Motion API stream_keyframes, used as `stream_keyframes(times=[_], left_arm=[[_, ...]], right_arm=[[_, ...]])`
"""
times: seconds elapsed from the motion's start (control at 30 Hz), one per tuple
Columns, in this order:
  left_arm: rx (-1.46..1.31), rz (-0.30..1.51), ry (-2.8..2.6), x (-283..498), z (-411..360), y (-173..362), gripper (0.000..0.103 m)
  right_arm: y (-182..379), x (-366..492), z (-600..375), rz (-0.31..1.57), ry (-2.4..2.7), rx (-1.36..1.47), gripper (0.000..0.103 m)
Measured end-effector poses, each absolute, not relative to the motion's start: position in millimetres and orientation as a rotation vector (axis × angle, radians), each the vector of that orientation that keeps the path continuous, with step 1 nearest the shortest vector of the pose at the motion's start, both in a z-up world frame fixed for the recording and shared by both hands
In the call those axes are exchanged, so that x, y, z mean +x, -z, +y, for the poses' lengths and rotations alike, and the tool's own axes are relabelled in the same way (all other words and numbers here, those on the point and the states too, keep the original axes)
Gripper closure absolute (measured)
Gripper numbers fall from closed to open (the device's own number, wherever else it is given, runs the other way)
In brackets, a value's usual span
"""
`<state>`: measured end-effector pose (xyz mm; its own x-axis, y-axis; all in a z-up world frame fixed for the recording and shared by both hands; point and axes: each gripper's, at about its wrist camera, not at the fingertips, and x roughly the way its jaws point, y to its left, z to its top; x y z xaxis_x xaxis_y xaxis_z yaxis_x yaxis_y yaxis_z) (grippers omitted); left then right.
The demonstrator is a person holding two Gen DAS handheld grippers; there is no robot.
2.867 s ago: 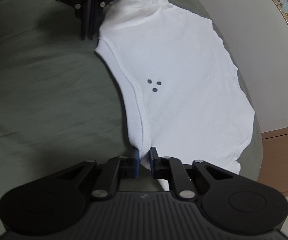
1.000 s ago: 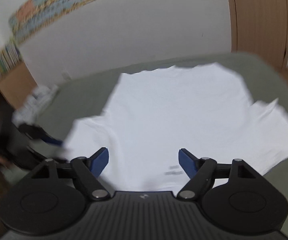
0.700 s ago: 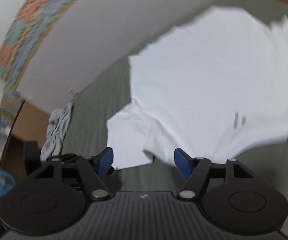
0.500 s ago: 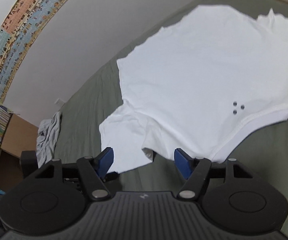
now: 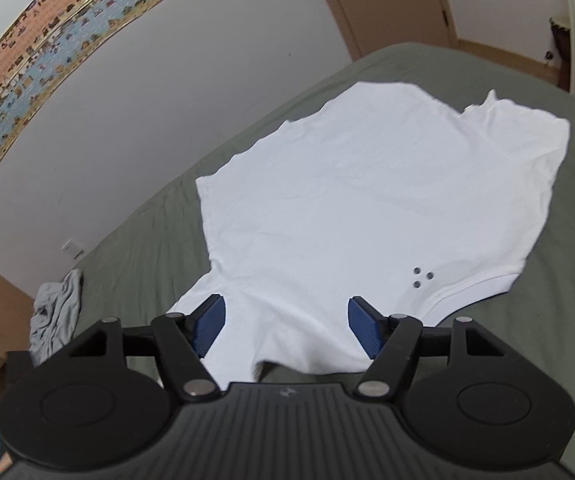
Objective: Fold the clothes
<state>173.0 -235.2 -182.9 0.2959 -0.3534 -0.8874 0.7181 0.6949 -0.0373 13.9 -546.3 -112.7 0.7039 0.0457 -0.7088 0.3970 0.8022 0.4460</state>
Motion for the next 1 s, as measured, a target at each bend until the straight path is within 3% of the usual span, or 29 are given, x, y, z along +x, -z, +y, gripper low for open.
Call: stream_keyframes(times=[0.23, 0.33, 0.37, 0.4, 0.47, 1.0], left_arm=[[0.386, 1.089, 0.677, 183.4, -217.1, 192.1, 0.099], [0.33, 1.076, 0.669, 190.1, -217.9, 192.0, 0.084], [0.313, 1.065, 0.66, 194.1, -218.7, 191.1, 0.073], [0.295, 1.054, 0.651, 198.1, -219.6, 190.1, 0.068], [0.294, 1.021, 0.663, 210.5, -225.3, 188.2, 0.065], [0.556, 0.969, 1.005, 290.4, -266.2, 220.2, 0.063]], right_arm=[[118.8, 10.7, -541.7, 0.795, 0.194, 0.654, 0.028], [127.0, 6.4, -534.7, 0.824, 0.168, 0.726, 0.026], [137.5, 6.4, -531.1, 0.847, 0.161, 0.777, 0.026], [144.8, 6.9, -527.6, 0.862, 0.16, 0.798, 0.026], [159.6, 7.5, -519.9, 0.88, 0.17, 0.841, 0.026], [253.3, 43.6, -454.4, 0.891, 0.214, 1.324, 0.032]])
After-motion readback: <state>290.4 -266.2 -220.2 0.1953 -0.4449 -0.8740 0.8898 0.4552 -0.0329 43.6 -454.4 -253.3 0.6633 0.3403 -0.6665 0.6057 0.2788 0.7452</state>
